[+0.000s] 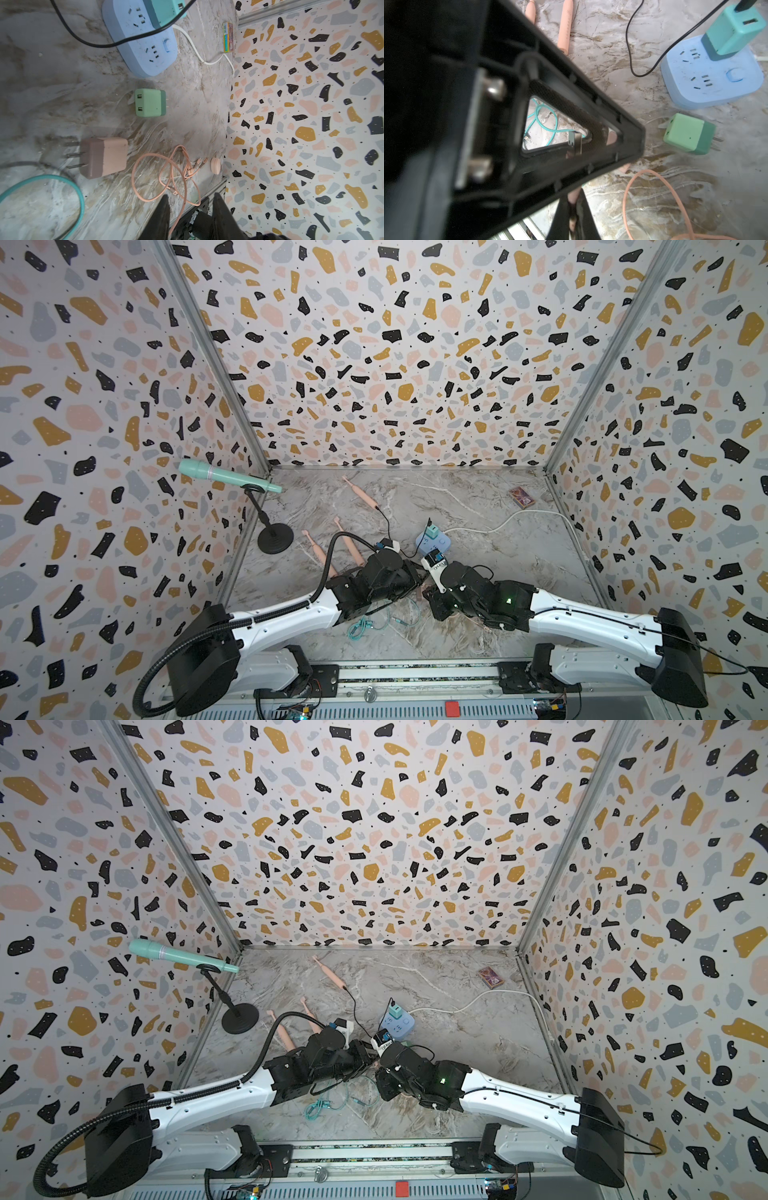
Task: Charge the electric toothbrush
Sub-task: Pick up the charging cable from the center of the board.
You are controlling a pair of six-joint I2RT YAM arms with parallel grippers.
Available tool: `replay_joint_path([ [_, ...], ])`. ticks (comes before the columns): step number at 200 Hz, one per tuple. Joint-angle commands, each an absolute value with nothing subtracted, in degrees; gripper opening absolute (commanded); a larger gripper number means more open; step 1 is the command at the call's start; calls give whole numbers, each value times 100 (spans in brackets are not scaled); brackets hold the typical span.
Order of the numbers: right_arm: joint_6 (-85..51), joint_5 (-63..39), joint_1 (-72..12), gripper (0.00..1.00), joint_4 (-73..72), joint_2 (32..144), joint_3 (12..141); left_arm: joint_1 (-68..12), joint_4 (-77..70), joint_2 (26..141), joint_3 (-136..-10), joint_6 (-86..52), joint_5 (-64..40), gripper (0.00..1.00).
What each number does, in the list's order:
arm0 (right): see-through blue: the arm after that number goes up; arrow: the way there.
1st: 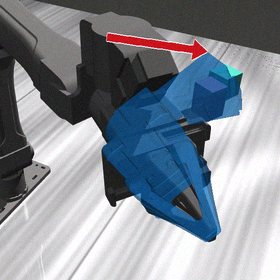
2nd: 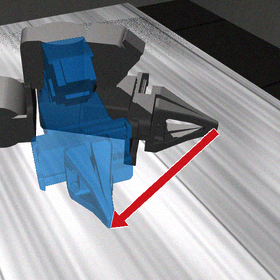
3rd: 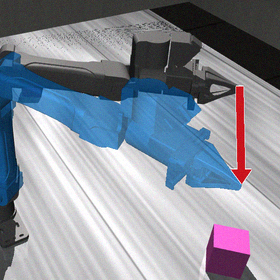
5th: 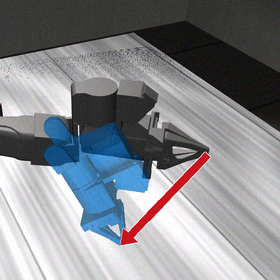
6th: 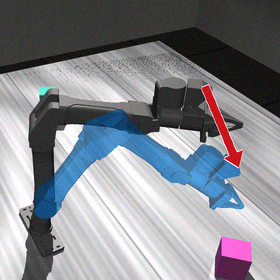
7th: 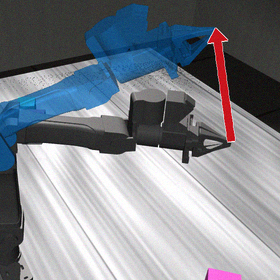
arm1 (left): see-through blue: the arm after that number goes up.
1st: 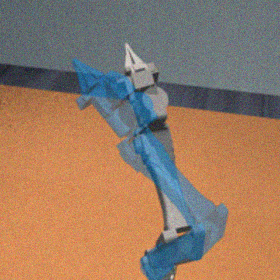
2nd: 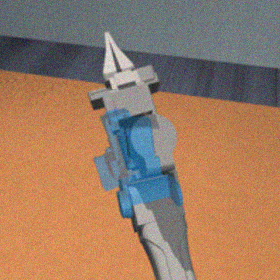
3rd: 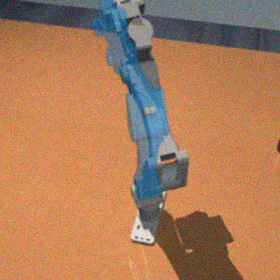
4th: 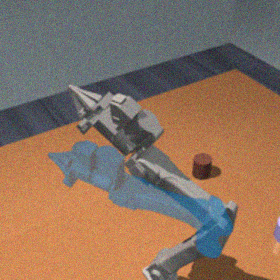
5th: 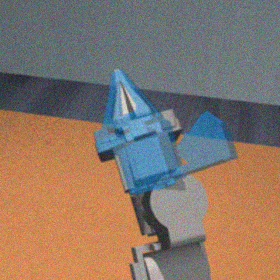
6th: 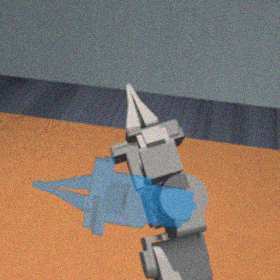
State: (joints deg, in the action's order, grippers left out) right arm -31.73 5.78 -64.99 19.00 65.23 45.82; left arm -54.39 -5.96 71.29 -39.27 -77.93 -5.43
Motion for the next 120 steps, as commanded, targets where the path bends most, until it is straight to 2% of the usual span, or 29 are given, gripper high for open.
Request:
replay_joint_path([
  [1, -3094, 593, -6496, 0, 2008, 6477, 4816, -5449, -348, 7171, -4128, -7472, -510, 32],
  [120, -3047, 491, -6547, 0, 2084, 6530, 4816, -5440, 149, 7096, -4335, -7241, -14, 27],
])
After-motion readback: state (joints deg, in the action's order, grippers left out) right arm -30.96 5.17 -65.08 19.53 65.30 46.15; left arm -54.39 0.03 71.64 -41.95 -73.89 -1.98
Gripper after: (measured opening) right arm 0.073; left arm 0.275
